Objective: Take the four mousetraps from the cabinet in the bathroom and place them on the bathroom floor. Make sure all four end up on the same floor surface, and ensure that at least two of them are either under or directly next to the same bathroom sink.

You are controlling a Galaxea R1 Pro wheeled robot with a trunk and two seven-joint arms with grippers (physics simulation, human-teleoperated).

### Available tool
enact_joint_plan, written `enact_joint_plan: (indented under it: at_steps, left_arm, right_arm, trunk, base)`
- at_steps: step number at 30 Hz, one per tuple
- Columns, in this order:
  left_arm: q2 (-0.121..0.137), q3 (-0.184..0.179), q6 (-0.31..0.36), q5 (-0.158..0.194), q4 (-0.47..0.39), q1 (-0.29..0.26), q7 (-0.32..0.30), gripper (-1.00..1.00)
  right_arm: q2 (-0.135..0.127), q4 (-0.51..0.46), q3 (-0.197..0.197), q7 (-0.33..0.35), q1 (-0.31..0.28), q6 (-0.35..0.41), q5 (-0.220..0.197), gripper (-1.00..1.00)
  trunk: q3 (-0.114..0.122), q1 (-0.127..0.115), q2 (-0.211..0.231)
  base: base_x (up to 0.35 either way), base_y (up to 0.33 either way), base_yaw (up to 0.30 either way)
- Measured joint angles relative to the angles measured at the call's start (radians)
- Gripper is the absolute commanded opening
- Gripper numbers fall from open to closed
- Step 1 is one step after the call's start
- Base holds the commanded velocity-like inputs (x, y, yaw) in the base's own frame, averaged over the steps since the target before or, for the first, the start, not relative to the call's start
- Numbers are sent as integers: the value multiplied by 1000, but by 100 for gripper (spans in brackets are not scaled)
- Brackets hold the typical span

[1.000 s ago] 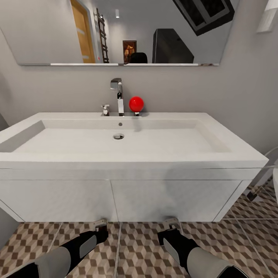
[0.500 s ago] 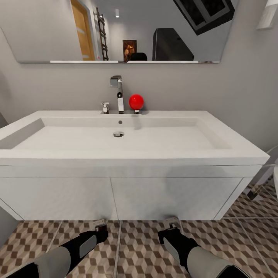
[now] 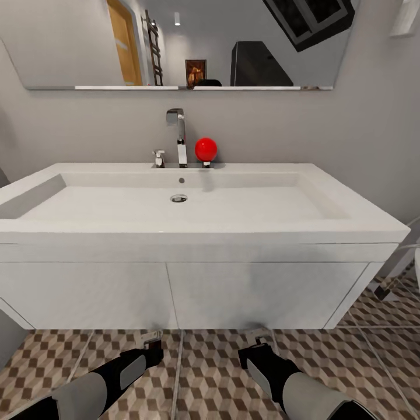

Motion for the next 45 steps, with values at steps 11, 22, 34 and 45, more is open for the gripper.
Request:
enact_joint_plan:
  at_steps: [11,22,34,45]
  left_arm:
    - [-5,-1,1,-3,0,0,1,-100]
    - [0,-3,2,-5,0,-15,2,-100]
    - [0,-5,1,-5,0,-16,1,-100]
    - [0,-5,1,-5,0,-15,0,-100]
  right_arm:
    - [4,2,-1,0,0,0,-4,-100]
    - [5,3,-2,0,0,0,-6,-100]
    - [-4,0,-2,0,0,0,-34,-100]
    - [-5,-9,-1,0,-2,0,-38,-100]
  trunk:
    - [-34,42,-77]
    - [-70,78,-141]
    - [-117,83,-144]
    - [-159,88,-146]
  base:
    - [0,0,0]
    - [0,0,0]
    - [0,0,0]
    - [0,0,0]
